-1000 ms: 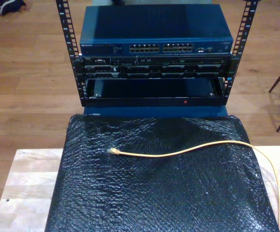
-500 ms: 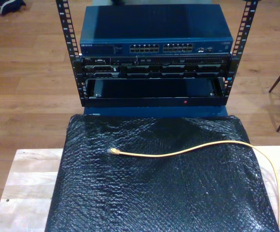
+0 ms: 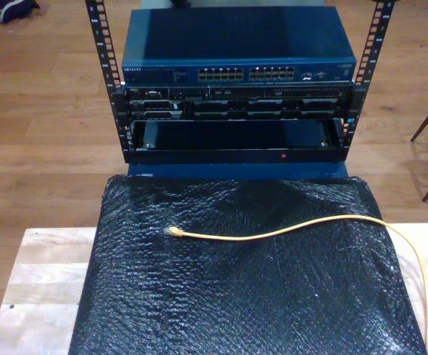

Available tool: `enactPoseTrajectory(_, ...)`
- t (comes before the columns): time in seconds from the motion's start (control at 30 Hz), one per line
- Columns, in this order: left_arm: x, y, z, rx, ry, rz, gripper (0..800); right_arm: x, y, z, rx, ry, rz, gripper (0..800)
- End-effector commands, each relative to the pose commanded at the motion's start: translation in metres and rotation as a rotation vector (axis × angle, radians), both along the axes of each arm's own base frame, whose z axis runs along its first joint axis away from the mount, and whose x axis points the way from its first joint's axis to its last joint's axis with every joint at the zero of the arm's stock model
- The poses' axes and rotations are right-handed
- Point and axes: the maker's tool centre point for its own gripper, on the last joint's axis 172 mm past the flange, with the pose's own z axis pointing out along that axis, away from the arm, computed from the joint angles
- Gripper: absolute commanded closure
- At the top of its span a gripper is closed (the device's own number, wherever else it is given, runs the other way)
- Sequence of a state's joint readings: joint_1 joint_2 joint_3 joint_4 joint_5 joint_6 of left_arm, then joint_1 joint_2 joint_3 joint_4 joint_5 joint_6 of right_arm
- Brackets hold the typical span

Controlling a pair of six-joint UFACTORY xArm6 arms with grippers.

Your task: Grab the cable and plug it in

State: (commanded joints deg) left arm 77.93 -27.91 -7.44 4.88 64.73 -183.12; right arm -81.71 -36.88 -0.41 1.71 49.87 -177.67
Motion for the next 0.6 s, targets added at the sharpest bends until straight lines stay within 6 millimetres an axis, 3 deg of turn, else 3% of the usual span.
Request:
enactPoseTrajectory(0.2,0.000,0.000,0.000,0.002,0.000,0.000,0,0.001,-0.007,0.005,-0.017,-0.002,-0.003,2)
enactPoseTrajectory(0.37,0.000,0.000,0.000,0.000,0.000,0.000,0,0.004,-0.029,0.023,-0.108,-0.014,-0.002,0)
enactPoseTrajectory(0.6,0.000,0.000,0.000,0.000,0.000,0.000,0,0.006,-0.033,0.041,-0.088,-0.014,-0.008,0)
